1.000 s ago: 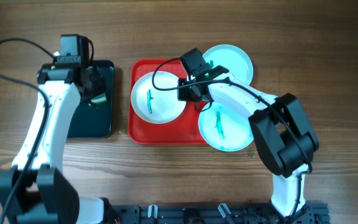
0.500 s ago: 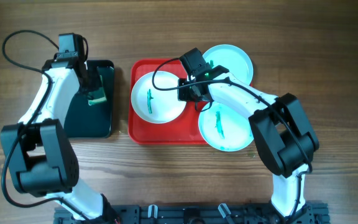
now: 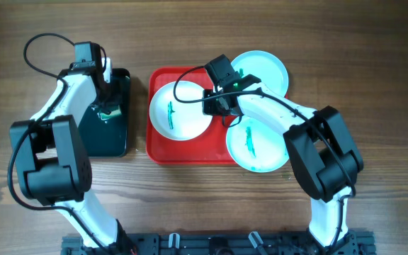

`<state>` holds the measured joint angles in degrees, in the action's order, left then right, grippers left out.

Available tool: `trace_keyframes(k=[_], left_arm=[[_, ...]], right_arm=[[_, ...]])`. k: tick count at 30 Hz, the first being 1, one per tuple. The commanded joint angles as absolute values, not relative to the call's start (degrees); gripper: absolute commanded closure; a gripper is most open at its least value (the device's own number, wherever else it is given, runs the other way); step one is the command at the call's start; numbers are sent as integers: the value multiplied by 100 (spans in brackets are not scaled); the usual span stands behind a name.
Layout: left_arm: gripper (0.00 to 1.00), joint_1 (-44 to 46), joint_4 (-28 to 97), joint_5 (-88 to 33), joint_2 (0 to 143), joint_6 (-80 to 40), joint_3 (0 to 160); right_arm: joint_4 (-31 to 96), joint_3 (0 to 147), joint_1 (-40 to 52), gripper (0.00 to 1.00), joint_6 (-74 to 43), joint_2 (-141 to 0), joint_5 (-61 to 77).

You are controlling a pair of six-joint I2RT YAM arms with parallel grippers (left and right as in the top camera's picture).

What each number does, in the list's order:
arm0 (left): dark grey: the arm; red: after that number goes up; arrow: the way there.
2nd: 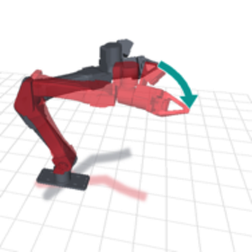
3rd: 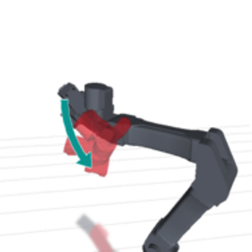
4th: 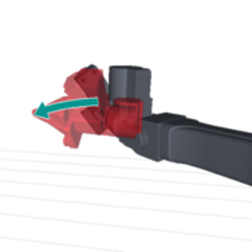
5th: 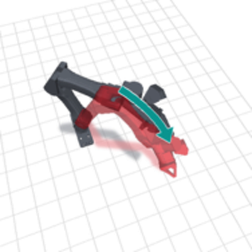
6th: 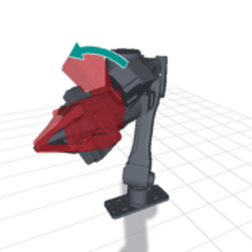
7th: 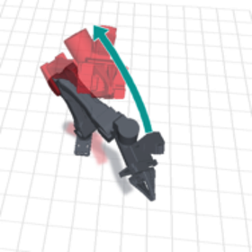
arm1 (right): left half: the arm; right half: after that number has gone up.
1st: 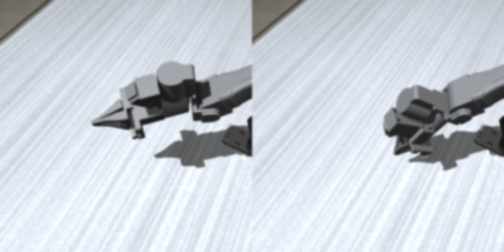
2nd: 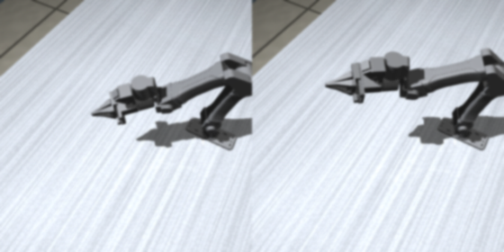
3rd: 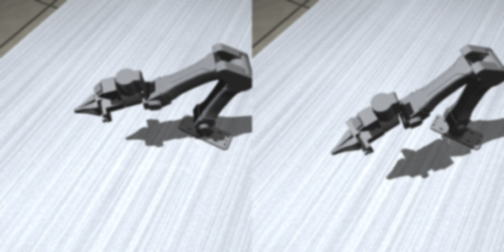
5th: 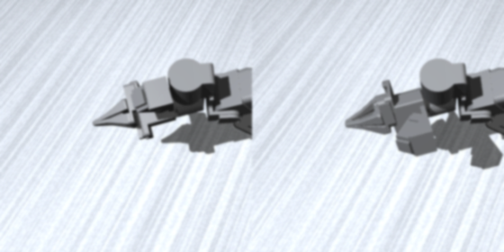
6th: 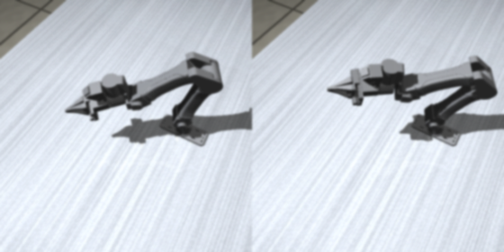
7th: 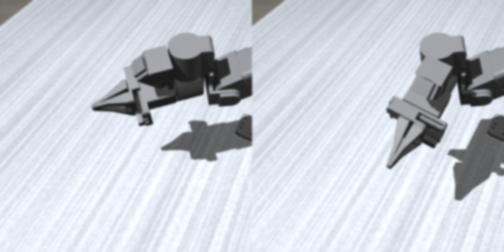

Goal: Clean dirty plates on tray and stack at the side
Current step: 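Grasp the green sponge with the left gripper and lift it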

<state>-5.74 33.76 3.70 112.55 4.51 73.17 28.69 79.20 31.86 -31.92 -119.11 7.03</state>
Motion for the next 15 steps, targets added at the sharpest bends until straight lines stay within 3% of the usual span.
trace_keyframes(k=[1,2,4,15], left_arm=[[73,-591,3334,281,11568,580,7384],[75,-591,3332,281,11605,580,7384],[96,-591,3341,283,11655,578,7384],[96,-591,4143,235,10936,534,7811]], right_arm=[[2934,7988,3203,94,-3253,-12121,578],[2934,7988,3203,94,-3256,-12121,578],[2932,7988,3203,94,-3256,-12121,580],[2934,7988,3203,95,-3253,-12121,775]])
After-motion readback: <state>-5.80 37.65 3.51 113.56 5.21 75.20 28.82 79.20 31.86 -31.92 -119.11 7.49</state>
